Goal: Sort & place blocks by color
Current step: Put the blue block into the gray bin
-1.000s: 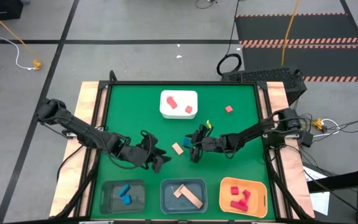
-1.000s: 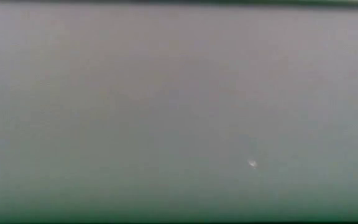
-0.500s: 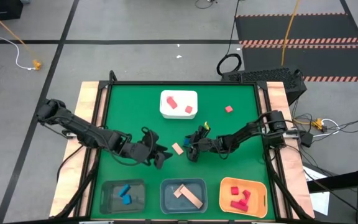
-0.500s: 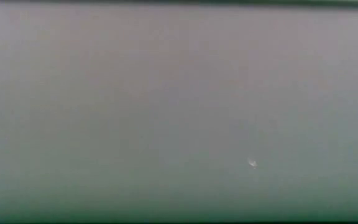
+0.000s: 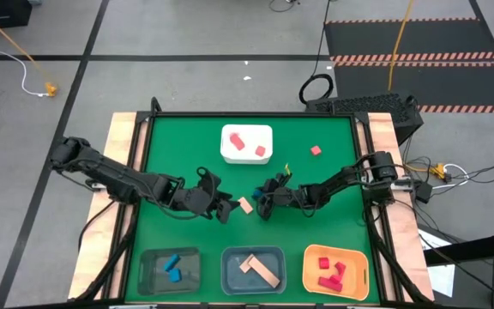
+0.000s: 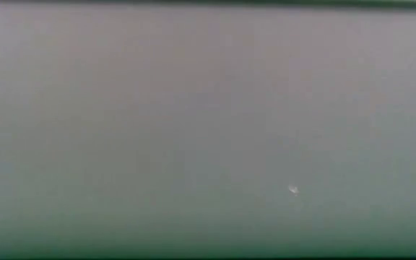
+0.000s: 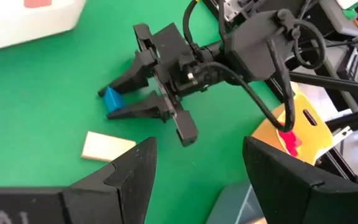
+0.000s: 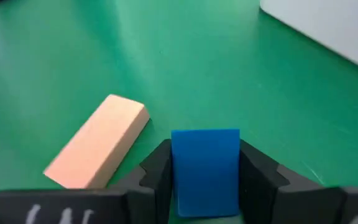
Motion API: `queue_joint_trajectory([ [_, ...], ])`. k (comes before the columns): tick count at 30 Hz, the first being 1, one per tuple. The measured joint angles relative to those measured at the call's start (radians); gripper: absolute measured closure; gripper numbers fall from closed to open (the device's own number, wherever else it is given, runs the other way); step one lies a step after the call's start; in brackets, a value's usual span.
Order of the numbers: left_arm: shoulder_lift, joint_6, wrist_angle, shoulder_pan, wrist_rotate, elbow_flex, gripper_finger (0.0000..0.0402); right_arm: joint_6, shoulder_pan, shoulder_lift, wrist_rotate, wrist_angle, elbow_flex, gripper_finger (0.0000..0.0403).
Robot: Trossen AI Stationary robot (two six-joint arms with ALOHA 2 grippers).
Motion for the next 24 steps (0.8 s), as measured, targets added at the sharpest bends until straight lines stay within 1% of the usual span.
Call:
queue_joint_trajectory([
  [3, 0.000, 0.010, 0.001, 0.017, 0.000, 0.000, 0.0163, 0.023, 0.006, -0.049, -0.060, -0.018, -0.003, 0.0287],
  [8, 0.000, 0.008, 0.002, 0.040, 0.029, 0.000, 0.0163, -0.090, 0.035, -0.205, -0.107, -0.001, -0.001, 0.0287],
  [12, 0.000, -0.021, 0.004, 0.054, 0.054, 0.000, 0.0163, -0.198, 0.059, -0.324, -0.094, -0.007, -0.002, 0.0286],
  [14, 0.000, -0.039, 0.015, 0.060, 0.054, -0.001, 0.0163, -0.242, 0.067, -0.376, -0.094, 0.004, -0.002, 0.0275],
  [16, 0.000, -0.036, 0.059, 0.064, 0.060, -0.001, 0.0163, -0.278, 0.073, -0.413, -0.094, -0.001, -0.001, 0.0261],
  [18, 0.000, -0.010, 0.127, 0.069, 0.077, -0.001, 0.0163, -0.306, 0.076, -0.442, -0.093, -0.008, -0.002, 0.0257],
  [21, 0.000, 0.019, 0.221, 0.072, 0.081, -0.001, 0.0163, -0.335, 0.077, -0.471, -0.092, 0.000, -0.002, 0.0270],
  [24, 0.000, 0.032, 0.276, 0.076, 0.084, -0.001, 0.0163, -0.359, 0.077, -0.477, -0.093, -0.007, -0.001, 0.0283],
])
